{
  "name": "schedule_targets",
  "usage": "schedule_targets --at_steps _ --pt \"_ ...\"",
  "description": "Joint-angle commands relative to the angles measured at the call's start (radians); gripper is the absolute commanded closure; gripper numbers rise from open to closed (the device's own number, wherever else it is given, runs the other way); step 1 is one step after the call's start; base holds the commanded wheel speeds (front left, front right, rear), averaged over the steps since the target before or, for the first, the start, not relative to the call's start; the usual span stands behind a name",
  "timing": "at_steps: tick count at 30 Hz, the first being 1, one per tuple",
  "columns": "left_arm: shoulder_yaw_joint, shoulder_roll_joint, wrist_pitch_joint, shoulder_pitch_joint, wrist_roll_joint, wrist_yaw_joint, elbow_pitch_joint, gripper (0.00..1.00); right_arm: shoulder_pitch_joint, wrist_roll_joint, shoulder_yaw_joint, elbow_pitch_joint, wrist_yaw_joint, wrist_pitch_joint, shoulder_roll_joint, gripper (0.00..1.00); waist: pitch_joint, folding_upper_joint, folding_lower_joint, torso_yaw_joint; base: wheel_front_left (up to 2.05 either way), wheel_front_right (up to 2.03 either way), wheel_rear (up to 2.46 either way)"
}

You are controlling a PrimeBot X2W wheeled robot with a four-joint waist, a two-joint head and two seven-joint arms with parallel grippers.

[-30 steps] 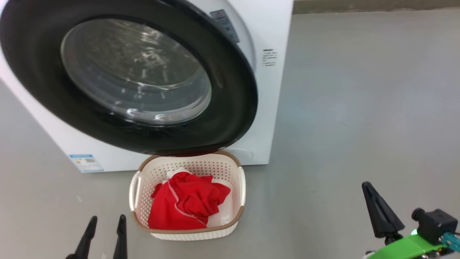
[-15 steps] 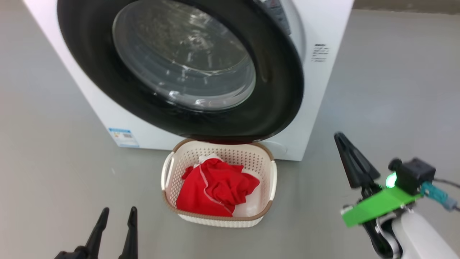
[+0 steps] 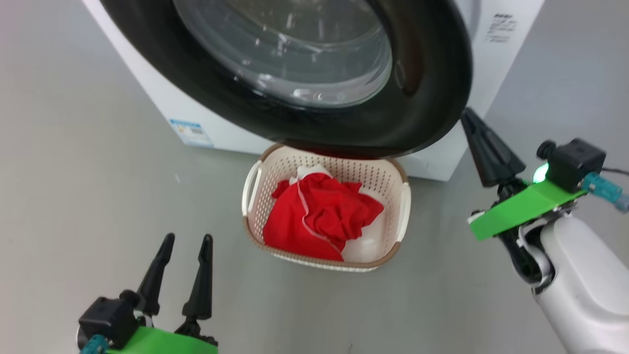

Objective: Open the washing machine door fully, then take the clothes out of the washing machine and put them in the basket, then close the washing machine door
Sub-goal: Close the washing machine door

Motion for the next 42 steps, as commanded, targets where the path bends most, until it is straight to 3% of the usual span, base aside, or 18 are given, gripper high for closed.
schedule_targets --at_steps 1,14,28,42 --pt "0.029 0.007 -0.012 -0.027 -0.006 -0.004 -0.024 0.0 -0.023 0.011 0.015 -0.019 0.006 -0.006 -0.004 1.0 0.052 -0.0001 0.0 0.037 0.0 0.0 0.0" --pt "-0.011 0.007 -0.012 -0.072 -0.036 0.006 -0.04 0.0 -0.127 0.03 -0.011 0.0 0.006 -0.006 -0.043 1.0 0.131 -0.0001 0.0 0.076 0.0 0.0 0.0" --pt "-0.055 0.007 -0.012 -0.127 -0.066 0.025 -0.063 0.0 -0.267 0.032 -0.108 -0.02 0.006 -0.006 -0.065 1.0 0.238 -0.0001 0.0 0.104 0.0 0.0 0.0" --pt "-0.064 0.007 -0.012 -0.142 -0.067 0.032 -0.058 0.0 -0.3 0.019 -0.134 -0.035 0.006 -0.006 -0.05 1.0 0.244 -0.0001 0.0 0.106 0.0 0.0 0.0"
